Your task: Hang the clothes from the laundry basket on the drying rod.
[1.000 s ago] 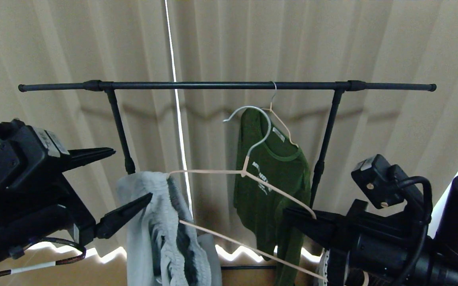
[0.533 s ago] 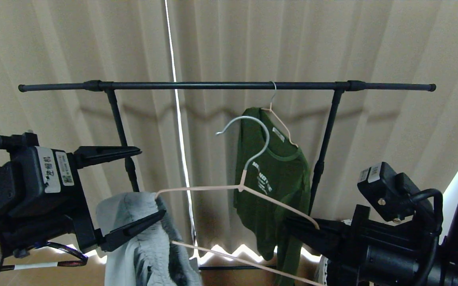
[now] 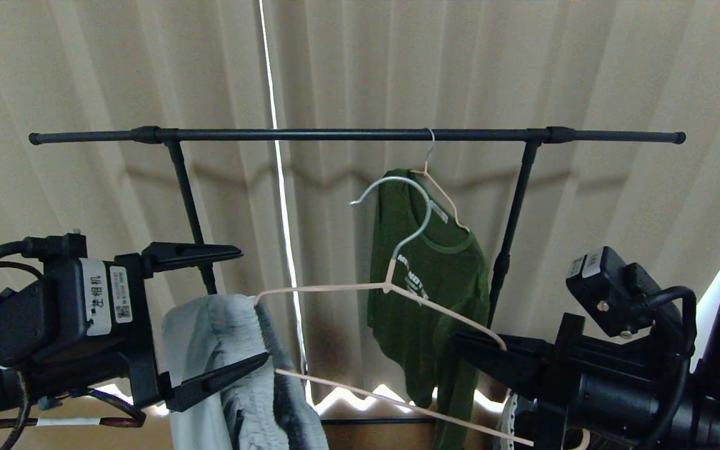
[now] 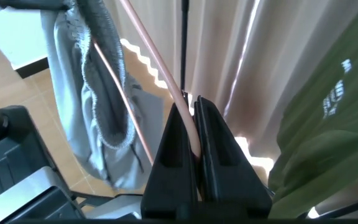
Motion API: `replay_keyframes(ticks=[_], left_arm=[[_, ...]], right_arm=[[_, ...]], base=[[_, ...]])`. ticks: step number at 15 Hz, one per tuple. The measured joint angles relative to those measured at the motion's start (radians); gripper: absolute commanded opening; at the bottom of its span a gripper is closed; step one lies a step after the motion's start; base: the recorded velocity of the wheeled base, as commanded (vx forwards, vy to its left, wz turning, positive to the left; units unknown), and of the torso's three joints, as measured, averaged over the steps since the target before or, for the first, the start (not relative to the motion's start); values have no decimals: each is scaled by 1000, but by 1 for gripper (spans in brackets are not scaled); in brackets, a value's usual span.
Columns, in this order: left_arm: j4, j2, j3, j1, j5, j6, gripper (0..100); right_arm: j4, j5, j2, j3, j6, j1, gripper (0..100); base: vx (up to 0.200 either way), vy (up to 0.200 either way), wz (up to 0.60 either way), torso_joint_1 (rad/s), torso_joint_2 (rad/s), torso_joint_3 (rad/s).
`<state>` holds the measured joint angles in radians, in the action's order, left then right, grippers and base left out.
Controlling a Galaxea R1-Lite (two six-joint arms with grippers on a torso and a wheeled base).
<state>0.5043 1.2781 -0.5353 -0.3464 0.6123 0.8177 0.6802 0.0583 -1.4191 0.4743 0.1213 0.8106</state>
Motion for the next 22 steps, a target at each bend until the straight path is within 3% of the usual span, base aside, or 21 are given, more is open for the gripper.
replay_keyframes(ticks=[4, 14, 15, 22], left_arm=[[-1, 20, -10, 22, 7, 5, 100], [-3, 106, -41, 67, 3, 102, 100], [-3, 111, -42, 67, 3, 104, 0], [-1, 118, -30, 66, 4, 106, 0]], right_arm=[[4, 9, 3, 1, -25, -7, 0], [1, 51, 18, -1, -57, 11, 0], [1, 59, 18, -3, -57, 16, 0], [4, 80, 25, -8, -57, 20, 0]], base=[[0, 0, 0, 0, 0, 0], [0, 0, 0, 0, 0, 0], [0, 0, 0, 0, 0, 0], [0, 0, 0, 0, 0, 0]])
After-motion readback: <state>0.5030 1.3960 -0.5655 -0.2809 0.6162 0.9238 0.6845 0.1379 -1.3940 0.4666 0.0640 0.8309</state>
